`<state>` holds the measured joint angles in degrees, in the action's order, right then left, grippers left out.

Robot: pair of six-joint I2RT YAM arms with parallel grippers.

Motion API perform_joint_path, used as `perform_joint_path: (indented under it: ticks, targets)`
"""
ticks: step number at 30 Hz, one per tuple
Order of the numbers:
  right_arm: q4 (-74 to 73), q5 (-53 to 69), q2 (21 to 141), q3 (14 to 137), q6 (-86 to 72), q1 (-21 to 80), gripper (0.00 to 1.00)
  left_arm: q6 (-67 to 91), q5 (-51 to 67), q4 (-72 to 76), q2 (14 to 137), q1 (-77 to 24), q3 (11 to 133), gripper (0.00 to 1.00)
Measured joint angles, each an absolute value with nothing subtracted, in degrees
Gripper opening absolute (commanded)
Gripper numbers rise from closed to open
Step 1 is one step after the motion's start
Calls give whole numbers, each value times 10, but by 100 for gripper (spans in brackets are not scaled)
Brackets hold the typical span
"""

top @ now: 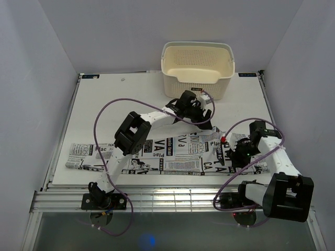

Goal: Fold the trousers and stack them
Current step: Fold the trousers

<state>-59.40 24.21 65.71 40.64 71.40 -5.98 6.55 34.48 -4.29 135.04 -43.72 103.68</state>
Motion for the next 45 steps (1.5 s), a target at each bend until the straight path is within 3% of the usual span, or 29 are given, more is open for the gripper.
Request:
perform_joint_path:
  ticks: [8, 9, 11, 16, 17, 22, 31, 34, 36, 39, 41, 45]
  targets:
    - [-566, 239, 640, 361, 724, -14, 45, 97, 375, -27, 1393, -437, 1051, 62]
    - [-561, 237, 640, 354, 724, -10, 44, 100, 378, -26, 1394, -437, 1051, 51]
    - [-551, 228, 641, 340, 724, -6, 40, 107, 382, -26, 1396, -437, 1051, 40]
    - [-529, 191, 644, 317, 724, -4, 33, 112, 396, -21, 1410, -437, 1052, 0]
    - [-524, 187, 643, 313, 724, -3, 31, 112, 400, -20, 1412, -437, 1052, 0]
    - [-517, 181, 631, 306, 724, -2, 29, 104, 407, -8, 1411, -436, 1044, 0]
    - [-507, 176, 617, 298, 727, -2, 17, 75, 385, -34, 1407, -413, 1060, 0]
    - [-503, 174, 616, 298, 728, -2, 17, 55, 388, -50, 1407, -407, 1074, 53]
    - [-503, 172, 617, 299, 726, -2, 21, 43, 379, -62, 1407, -402, 1081, 73]
    - [-510, 165, 638, 315, 716, -2, 32, 23, 366, -101, 1390, -393, 1084, 75]
    - [-521, 159, 663, 341, 703, -3, 46, 8, 361, -132, 1365, -384, 1079, 75]
    - [-544, 172, 704, 443, 675, -3, 60, -23, 356, -202, 1224, -346, 974, 74]
